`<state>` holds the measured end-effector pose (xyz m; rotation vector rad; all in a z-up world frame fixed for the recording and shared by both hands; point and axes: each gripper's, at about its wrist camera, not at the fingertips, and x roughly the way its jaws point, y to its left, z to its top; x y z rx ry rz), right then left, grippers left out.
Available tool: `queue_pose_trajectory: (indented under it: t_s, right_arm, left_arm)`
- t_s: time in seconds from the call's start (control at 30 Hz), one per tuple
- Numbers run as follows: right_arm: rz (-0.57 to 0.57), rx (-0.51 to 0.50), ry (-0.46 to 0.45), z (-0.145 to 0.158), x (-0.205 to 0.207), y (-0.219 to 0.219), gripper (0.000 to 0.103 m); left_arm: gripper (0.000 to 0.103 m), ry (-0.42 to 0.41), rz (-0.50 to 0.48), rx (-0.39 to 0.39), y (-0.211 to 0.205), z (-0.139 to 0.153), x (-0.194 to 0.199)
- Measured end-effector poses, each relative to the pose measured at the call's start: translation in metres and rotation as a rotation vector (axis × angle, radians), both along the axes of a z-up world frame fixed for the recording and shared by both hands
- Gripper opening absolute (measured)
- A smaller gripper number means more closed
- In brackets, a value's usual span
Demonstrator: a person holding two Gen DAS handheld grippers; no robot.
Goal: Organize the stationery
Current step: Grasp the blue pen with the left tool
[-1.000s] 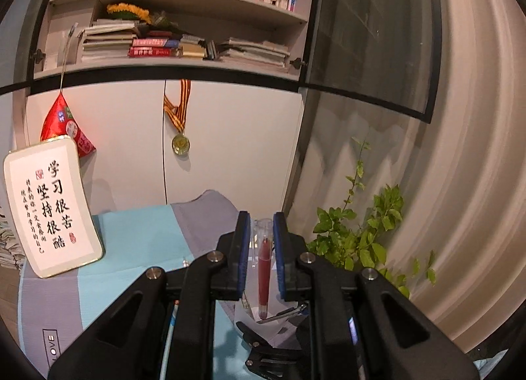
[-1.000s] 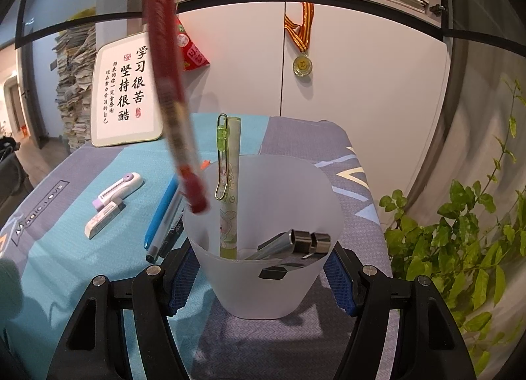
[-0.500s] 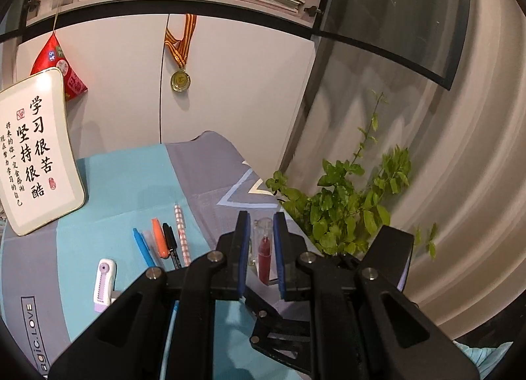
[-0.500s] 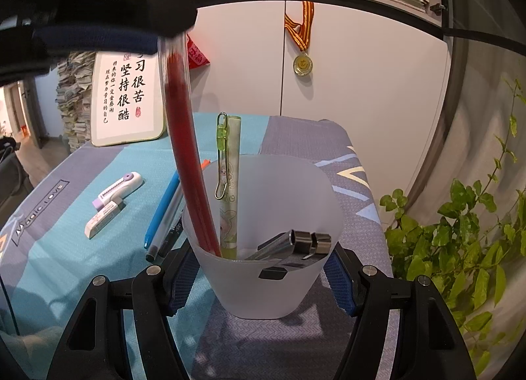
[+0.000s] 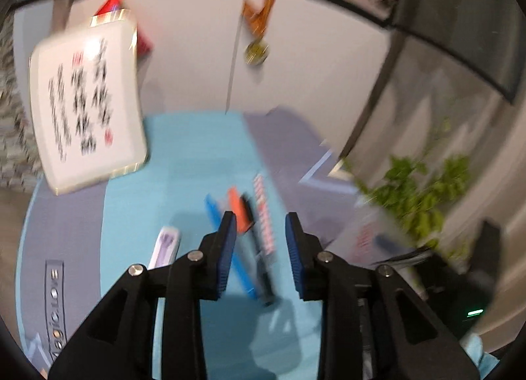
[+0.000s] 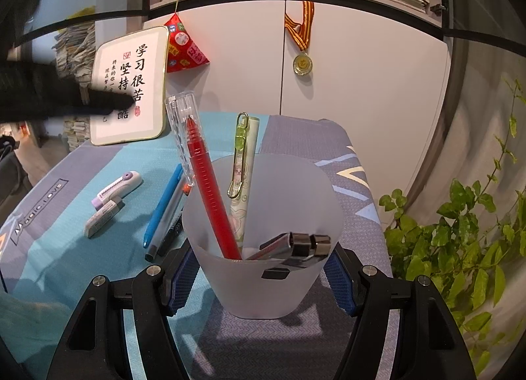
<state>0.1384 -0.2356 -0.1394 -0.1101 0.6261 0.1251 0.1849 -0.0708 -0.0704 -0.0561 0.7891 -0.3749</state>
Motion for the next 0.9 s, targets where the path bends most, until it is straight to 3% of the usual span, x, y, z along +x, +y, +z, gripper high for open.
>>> queue_pose_trajectory:
  t_s: [0.2,0.43,0.6,0.9]
  right_arm:
    - [-0.001,-0.002,0.001,0.0,0.0,0.0,0.07]
    - [0.0,-0.003,0.002,0.0,0.0,0.0,0.07]
    - [0.0,-0.003,0.002,0.0,0.0,0.0,0.07]
    - [0.0,-0.003,0.002,0.0,0.0,0.0,0.07]
  left_arm:
    - [0.027,0.136,0.031,0.052,-0.001,-0.047,0.022]
    - [0.027,0.163,0.051,0.096,-0.003,-0.066,0.033]
    - [0.028,0.2,0.05,0.086,-0.003,-0.075,0.039]
    - [0.03,0.195,0.073,0.113,0.006,-0.076,0.036]
